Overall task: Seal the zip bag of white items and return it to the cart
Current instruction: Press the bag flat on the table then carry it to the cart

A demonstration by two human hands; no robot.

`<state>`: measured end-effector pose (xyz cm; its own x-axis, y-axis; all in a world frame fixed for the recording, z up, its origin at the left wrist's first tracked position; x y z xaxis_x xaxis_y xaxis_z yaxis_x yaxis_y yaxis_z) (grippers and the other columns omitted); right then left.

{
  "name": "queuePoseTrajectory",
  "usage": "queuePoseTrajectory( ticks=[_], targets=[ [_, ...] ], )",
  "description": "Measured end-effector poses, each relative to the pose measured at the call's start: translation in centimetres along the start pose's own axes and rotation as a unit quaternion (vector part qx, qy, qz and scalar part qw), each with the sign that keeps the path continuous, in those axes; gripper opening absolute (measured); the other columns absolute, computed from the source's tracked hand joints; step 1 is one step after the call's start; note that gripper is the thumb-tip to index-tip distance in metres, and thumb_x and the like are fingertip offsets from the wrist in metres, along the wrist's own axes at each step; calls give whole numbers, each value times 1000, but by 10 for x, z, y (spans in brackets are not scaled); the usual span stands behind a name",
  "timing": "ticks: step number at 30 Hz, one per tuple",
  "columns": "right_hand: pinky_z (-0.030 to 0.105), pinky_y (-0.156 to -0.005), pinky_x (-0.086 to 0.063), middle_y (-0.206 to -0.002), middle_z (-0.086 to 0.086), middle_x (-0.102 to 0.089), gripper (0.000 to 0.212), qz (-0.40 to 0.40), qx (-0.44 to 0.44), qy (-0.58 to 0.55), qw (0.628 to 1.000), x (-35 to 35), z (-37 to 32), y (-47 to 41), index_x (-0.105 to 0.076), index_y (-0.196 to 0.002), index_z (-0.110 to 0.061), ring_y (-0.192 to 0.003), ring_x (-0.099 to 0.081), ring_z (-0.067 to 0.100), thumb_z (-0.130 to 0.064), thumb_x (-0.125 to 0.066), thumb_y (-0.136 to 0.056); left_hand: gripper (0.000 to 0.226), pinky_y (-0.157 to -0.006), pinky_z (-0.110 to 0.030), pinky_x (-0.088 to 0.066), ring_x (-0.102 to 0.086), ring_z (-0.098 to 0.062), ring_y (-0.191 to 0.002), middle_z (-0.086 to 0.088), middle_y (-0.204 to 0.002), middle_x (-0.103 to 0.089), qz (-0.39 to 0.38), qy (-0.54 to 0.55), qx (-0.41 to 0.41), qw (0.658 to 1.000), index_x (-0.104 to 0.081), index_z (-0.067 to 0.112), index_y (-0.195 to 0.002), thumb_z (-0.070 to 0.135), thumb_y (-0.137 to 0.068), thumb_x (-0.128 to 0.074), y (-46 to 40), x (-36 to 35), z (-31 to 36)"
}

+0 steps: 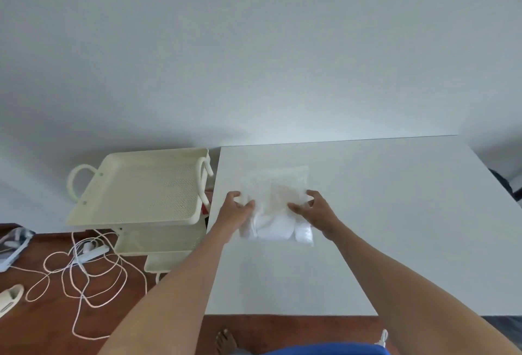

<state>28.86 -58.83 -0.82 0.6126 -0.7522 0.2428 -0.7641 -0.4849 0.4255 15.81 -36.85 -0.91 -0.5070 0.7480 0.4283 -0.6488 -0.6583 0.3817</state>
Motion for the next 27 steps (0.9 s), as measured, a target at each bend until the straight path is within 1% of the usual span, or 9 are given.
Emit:
queuePoseTrajectory(
  ticks=[3, 5, 7, 8, 11, 13, 18, 23, 27],
  targets=[
    [41, -102, -52, -98, 0, -58, 88, 0, 26, 2, 1000, -2, -29, -2, -33, -156, -9, -118, -64, 32, -29, -84, -87, 49, -69, -19, -43, -59, -5, -80, 1, -91, -60, 22, -6, -19, 1000, -47, 25, -129, 39, -88, -69, -2, 19, 20],
    [42, -104, -51, -98, 1, -59, 88, 0, 43, 6, 999, -4, -48, -2, -33, -156, -9, -119, -64, 32, -28, -84, -87, 52, -86, -31, -51, -63, -14, -92, -2, -93, -62, 27, 1, -35, 999, -46, 22, -133, 37, -88, -69, -3, 30, 33],
    [43, -107, -50, -105, 5, -61, 89, 0, 56, 9, 998, -8, -67, -3, -33, -157, -9, -119, -63, 32, -29, -84, -87, 54, -99, -40, -50, -64, -24, -102, -4, -93, -63, 29, -1, -53, 998, -45, 20, -135, 37, -89, -69, -3, 42, 48],
    [44, -108, -49, -108, 8, -61, 90, -2, 64, 8, 998, -10, -76, -3, -32, -157, -9, -119, -64, 33, -29, -84, -87, 54, -96, -39, -51, -66, -25, -100, -4, -90, -63, 32, 2, -63, 997, -46, 20, -135, 36, -89, -70, -3, 49, 55],
    [46, -108, -49, -112, 13, -63, 91, -8, 87, 12, 996, -20, -105, -7, -31, -157, -9, -118, -64, 34, -26, -85, -86, 51, -72, -27, -51, -66, -18, -82, -1, -84, -61, 40, 16, -87, 995, -47, 22, -132, 34, -89, -71, -1, 74, 77],
    [46, -108, -50, -119, 17, -63, 92, -12, 100, 16, 995, -28, -123, -10, -32, -157, -10, -118, -64, 34, -26, -86, -85, 50, -66, -24, -48, -65, -14, -80, 0, -87, -61, 50, 19, -95, 994, -47, 24, -132, 33, -89, -70, -2, 93, 86],
    [48, -107, -50, -123, 17, -62, 89, -30, 127, 20, 991, -63, -162, -21, -35, -155, -12, -118, -64, 33, -26, -86, -84, 56, -83, -34, -54, -63, -17, -82, 1, -88, -57, 77, 6, -107, 991, -44, 24, -136, 38, -88, -70, -11, 143, 95],
    [44, -103, -52, -104, 3, -60, 86, -35, 149, 18, 988, -112, -193, -34, -37, -154, -13, -116, -64, 32, -26, -86, -84, 59, -88, -42, -58, -67, -25, -94, -6, -99, -59, 87, 12, -107, 990, -43, 24, -138, 39, -88, -70, -32, 196, 88],
    [44, -104, -52, -108, 5, -59, 87, -32, 153, 20, 988, -155, -210, -46, -36, -155, -13, -117, -64, 32, -27, -85, -85, 59, -86, -39, -56, -66, -26, -95, -7, -100, -59, 92, 0, -115, 989, -42, 23, -139, 38, -90, -70, -52, 238, 80]
  ],
)
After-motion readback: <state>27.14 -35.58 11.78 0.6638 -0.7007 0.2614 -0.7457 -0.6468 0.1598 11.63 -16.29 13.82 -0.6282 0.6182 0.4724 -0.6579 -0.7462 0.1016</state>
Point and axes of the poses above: each hand's wrist, its own y-axis away from the middle knuckle, its own x-axis out of the back of the hand, z = x × y, the point moved 8 cm from there along -y, towards the middle knuckle
